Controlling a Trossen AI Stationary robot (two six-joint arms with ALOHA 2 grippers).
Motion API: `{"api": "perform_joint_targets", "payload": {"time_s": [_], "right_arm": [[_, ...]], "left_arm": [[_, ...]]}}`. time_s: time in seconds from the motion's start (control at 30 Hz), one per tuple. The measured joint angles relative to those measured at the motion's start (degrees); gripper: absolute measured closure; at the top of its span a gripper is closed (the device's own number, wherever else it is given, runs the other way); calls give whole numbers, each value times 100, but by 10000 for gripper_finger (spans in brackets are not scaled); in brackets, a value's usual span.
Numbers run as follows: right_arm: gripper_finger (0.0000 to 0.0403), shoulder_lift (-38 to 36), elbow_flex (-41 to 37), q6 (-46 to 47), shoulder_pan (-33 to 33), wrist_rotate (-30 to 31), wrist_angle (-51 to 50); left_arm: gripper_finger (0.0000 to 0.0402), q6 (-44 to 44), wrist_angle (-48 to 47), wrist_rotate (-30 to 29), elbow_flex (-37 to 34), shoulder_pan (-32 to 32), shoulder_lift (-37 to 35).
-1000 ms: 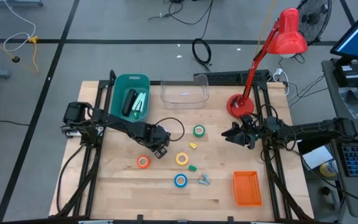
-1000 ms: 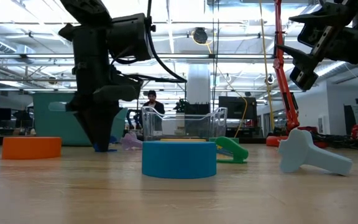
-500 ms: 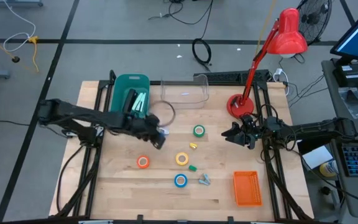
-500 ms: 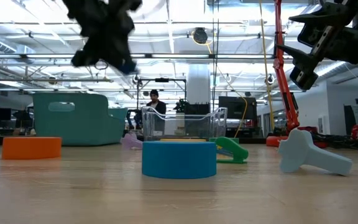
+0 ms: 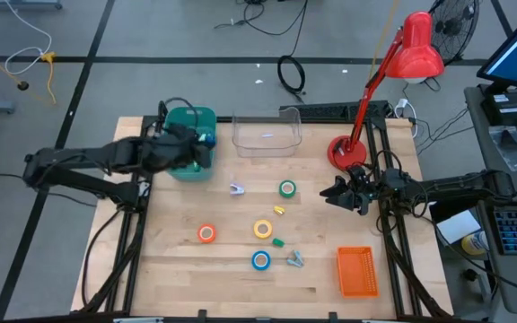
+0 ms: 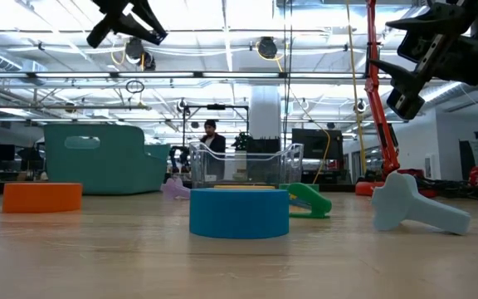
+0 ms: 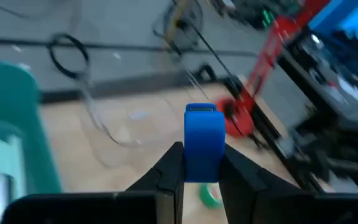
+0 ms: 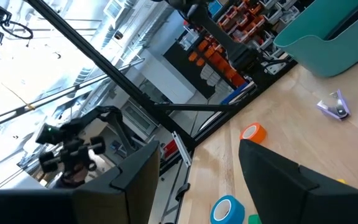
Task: Pick and place Stapler, Stapler remover, tape
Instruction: Put the small blue stapler into the green bin
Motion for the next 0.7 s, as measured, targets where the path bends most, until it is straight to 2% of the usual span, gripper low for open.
{"api": "perform_joint_targets", "payload": {"time_s": [0.17,0.43,0.53,0.7], "right_arm": [[190,-2,-1,0,1,4,3],[190,-2,1,0,-2,8,3],[190,0,-1,0,-1,13,3],[190,0,-2,0,-1,17,3]], "left_arm": [[330,248,-120,-286,0,533,-41],[330,463,-519,-276,0,1498,363],[330,659,-705,30,0,1887,621],[330,1018,-1038,865,0,2508,1149]]}}
